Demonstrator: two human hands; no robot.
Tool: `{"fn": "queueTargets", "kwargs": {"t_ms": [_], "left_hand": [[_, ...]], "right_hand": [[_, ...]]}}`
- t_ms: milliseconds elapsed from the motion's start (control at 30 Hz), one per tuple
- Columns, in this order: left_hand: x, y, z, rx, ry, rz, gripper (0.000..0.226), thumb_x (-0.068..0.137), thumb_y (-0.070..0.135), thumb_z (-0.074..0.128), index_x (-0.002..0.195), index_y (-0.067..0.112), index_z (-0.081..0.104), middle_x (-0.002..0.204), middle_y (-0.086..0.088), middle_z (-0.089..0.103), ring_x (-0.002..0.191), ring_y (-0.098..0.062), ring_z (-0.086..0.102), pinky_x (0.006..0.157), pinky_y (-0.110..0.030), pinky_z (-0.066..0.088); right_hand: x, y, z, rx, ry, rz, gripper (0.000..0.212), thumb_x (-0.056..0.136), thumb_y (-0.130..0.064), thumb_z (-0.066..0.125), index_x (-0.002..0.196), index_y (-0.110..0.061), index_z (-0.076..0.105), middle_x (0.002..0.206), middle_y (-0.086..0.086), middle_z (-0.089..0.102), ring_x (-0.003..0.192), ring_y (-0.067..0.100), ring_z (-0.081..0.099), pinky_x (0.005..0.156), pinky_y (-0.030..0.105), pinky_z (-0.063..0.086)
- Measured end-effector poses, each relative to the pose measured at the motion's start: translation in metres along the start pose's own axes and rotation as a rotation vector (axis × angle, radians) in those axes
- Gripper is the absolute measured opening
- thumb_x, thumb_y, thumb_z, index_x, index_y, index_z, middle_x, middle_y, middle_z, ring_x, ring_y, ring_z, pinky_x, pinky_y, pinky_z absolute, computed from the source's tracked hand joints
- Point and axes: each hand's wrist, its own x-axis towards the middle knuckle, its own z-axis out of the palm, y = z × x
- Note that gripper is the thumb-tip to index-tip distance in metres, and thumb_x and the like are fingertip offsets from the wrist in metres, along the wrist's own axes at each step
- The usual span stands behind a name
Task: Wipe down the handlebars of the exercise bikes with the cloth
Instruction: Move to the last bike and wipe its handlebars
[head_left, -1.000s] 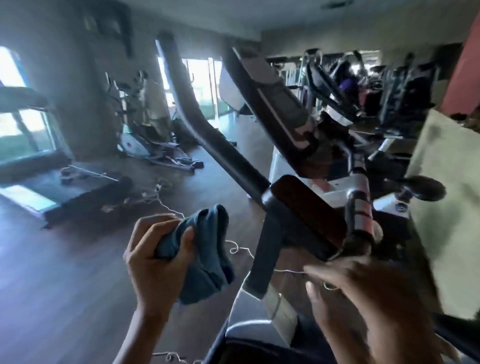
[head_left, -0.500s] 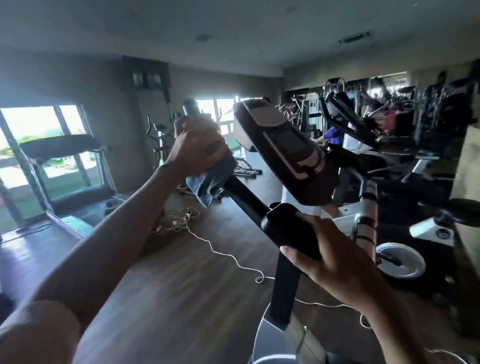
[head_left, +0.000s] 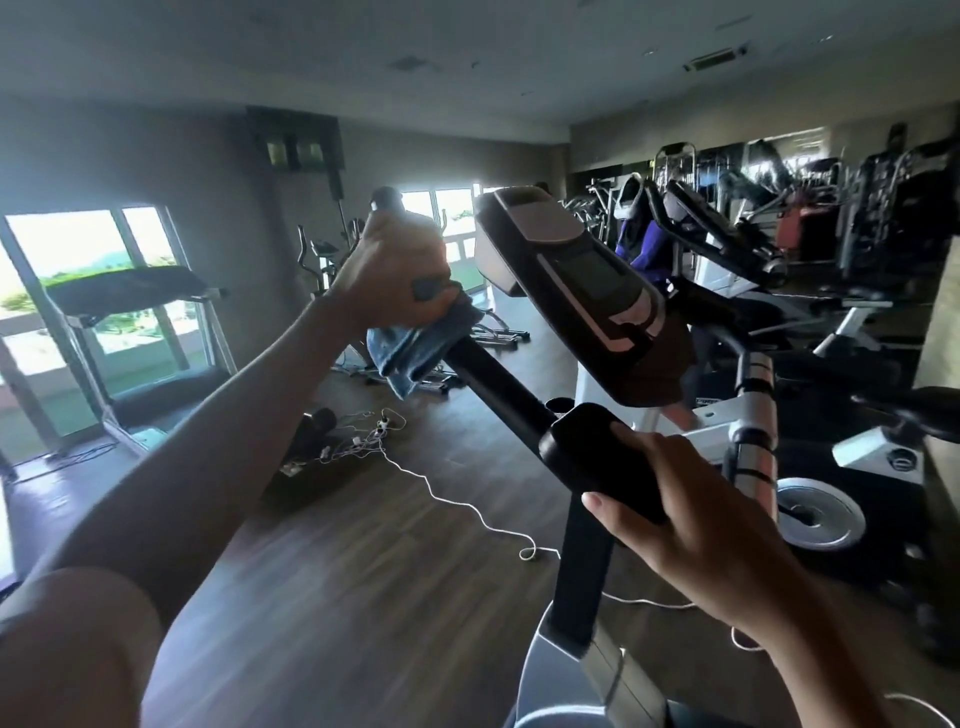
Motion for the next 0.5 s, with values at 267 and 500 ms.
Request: {"fn": "queueTargets", "kwargs": {"t_ms": [267,500], "left_hand": [[-0.029,0.035,0.019,-0.197,0.056,0.001,0.035,0.09,0.037,0.053,0.077,0.015,0.076,0.068,0.001,0.067,0.069,-0.02,0.064,0.1,-0.021,0.032],[-0.011,0.023,0.008,-0.135,0.077,-0.03,0.032,0.088,0.036,0.057,0.068,0.016,0.072,0.058,0.003,0.061,0.063,-0.02,0.063,0.097,-0.018,0.036]], "right_hand": [[0.001,0.005,0.006,0.011,0.012,-0.001,0.073,0.07,-0.079,0.039,0.131,-0.04,0.041,0.11,-0.016,0.054,0.106,0.005,0.054,0.085,0.036,0.05],[-0.001,0.005,0.007,0.053,0.025,-0.01,0.062,0.071,-0.076,0.043,0.125,-0.045,0.042,0.106,-0.015,0.054,0.103,0.005,0.054,0.084,0.033,0.049]]}}
